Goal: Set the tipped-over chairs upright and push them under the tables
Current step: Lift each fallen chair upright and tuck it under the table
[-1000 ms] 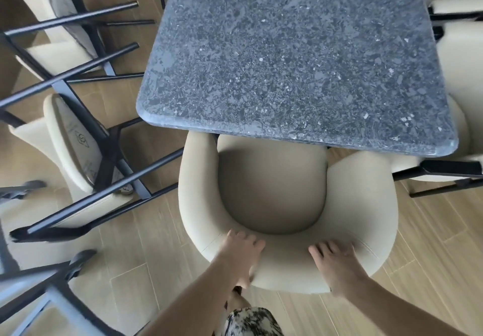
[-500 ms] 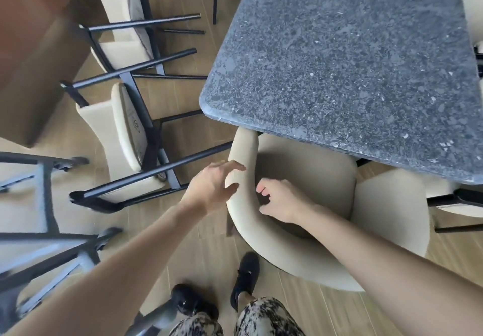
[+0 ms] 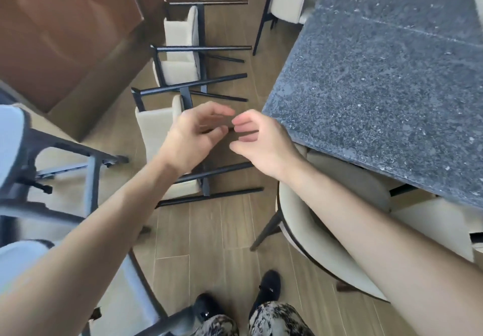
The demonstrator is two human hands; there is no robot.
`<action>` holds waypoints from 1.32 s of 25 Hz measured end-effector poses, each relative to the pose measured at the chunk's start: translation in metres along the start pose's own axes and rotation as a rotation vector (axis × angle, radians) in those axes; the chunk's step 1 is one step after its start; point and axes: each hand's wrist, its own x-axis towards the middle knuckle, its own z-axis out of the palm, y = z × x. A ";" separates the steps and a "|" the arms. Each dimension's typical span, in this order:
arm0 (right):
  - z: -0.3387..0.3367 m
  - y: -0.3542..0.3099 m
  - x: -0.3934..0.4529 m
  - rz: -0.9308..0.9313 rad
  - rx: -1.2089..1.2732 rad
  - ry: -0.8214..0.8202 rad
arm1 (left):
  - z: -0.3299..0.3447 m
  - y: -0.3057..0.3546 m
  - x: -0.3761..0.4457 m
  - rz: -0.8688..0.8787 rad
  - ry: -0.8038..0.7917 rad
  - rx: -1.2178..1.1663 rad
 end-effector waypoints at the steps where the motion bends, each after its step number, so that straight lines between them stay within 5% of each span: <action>1: 0.012 -0.018 -0.002 -0.026 0.024 -0.008 | -0.019 0.003 -0.009 0.010 0.026 -0.034; 15: 0.202 -0.189 0.003 -0.247 0.153 -0.238 | -0.240 -0.034 -0.136 -0.107 0.555 -0.263; 33: 0.296 -0.250 0.252 -0.175 0.285 -0.372 | -0.371 -0.140 0.025 -0.276 0.757 -0.380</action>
